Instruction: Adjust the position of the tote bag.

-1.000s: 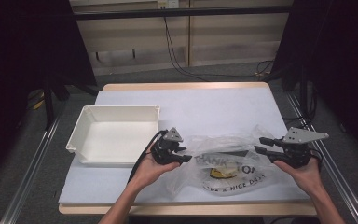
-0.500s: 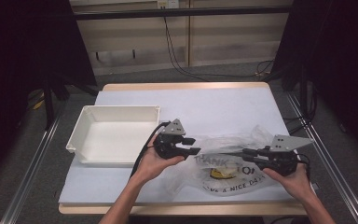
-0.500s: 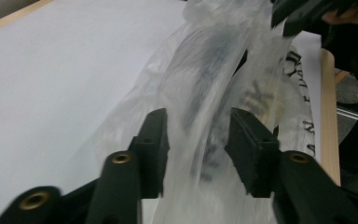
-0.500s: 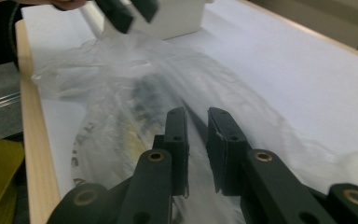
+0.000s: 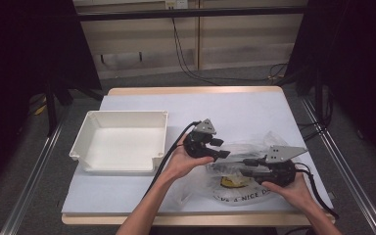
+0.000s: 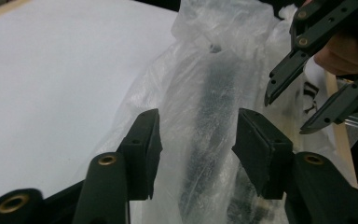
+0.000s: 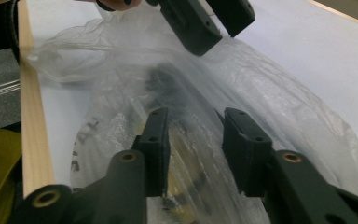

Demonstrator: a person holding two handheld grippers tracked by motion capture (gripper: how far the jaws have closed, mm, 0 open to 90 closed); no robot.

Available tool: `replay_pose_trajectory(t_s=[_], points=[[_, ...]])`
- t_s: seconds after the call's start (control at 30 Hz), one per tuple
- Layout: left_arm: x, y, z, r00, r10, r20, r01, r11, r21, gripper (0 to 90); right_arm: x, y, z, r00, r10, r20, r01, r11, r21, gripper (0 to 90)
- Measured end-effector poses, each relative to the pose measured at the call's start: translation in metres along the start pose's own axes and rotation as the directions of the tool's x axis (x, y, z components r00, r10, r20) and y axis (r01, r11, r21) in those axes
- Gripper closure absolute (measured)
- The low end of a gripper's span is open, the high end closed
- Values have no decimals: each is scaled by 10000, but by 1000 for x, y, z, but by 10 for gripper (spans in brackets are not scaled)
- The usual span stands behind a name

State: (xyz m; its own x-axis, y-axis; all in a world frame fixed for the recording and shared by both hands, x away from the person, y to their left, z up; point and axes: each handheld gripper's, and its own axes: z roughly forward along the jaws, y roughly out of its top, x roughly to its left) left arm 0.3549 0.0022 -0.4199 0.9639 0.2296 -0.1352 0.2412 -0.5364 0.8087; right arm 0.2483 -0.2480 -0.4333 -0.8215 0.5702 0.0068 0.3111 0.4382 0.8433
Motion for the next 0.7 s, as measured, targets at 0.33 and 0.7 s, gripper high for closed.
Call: replay_pose_trajectory(t_s=[0.33, 0.7], points=[[10, -10, 11, 9996, -255, 131, 248, 9983, 532, 455, 0, -2, 5, 9999, -95, -80, 96, 9999, 73, 574], [16, -18, 12, 9967, -738, 350, 726, 9968, 348, 603, -2, -7, 11, 9994, -231, 257, 225, 9994, 248, 703]])
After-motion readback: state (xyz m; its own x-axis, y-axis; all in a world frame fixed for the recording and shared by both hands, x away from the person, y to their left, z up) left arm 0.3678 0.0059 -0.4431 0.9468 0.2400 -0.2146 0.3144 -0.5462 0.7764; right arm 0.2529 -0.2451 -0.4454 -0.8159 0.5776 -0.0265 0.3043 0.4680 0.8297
